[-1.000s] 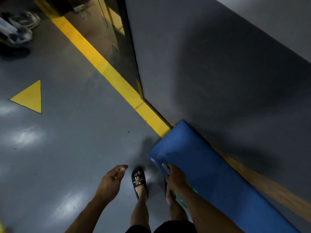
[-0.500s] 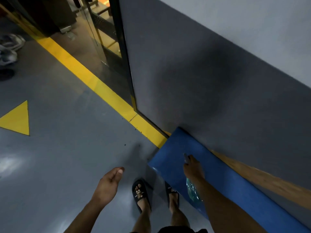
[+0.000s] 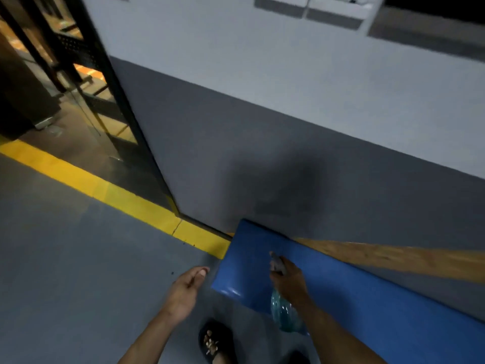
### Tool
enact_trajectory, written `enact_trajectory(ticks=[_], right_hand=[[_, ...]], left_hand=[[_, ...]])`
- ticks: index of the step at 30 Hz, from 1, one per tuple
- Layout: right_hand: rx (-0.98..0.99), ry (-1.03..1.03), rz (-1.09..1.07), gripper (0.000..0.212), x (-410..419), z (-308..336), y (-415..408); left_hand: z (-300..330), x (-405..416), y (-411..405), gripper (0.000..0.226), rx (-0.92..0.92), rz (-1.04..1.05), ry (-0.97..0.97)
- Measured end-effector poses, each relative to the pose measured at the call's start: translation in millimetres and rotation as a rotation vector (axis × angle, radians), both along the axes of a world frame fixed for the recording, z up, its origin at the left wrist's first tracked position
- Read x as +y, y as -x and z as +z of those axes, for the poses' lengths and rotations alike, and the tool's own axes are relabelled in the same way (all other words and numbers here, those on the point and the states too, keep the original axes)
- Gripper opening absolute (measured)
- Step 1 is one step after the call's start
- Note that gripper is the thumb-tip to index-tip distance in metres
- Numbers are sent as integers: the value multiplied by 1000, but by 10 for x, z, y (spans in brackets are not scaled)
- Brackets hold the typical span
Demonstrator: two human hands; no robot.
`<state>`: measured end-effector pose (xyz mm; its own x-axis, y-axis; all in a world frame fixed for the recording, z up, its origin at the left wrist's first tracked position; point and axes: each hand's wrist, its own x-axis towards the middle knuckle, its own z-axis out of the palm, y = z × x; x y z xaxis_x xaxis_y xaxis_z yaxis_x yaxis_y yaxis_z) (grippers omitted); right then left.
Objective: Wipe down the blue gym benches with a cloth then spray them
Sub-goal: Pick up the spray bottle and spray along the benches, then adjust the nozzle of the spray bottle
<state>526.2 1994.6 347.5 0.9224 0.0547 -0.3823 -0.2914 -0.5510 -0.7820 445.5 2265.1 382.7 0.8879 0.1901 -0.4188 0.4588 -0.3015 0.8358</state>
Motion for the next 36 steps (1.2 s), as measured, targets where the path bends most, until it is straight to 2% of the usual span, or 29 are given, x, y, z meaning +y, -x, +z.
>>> enact_trajectory(ticks=[1,3,5,6,7,9,13,15,19,23,29,32,36], right_hand=[[-8,-83,-46,13,-121,47,45],[-43,-202,-104,18,-403,162,113],[-71,-291,-125,7,-746,337,212],[-82,-307,-135,7,-936,463,277],[-89,-322,-145,11,-1145,558,346],[-110,-383,-176,21,-1591,808,543],[-212,-452,-204,37,-2688,1210,1089],[-246,-465,-227,36,-3277,1384,1389],[-269,-395,-346,25,-4369,1745,2044],[-324,-290,-453,14,-5356,1981,2602],[-402,-235,-675,17,-6568,2136,3353],[-431,-270,-819,27,-7089,2134,3696],[-448,-255,-940,12,-7848,2099,4051]], left_hand=[[41,-122,-64,29,-14,-40,-8],[137,-408,-210,29,-32,-117,0],[270,-807,-347,10,-51,-185,59],[344,-1046,-418,24,-65,-208,70],[391,-1296,-469,30,-79,-256,77],[598,-1907,-506,20,-113,-373,85],[1028,-3362,-379,36,-167,-570,144],[1212,-4120,-238,44,-192,-674,190],[1567,-5544,209,47,-243,-922,205],[1794,-6689,625,56,-231,-1062,249],[1999,-8230,1121,50,-232,-1336,235],[2005,-8908,1359,49,-264,-1457,260],[1960,-9836,1548,44,-327,-1656,314]])
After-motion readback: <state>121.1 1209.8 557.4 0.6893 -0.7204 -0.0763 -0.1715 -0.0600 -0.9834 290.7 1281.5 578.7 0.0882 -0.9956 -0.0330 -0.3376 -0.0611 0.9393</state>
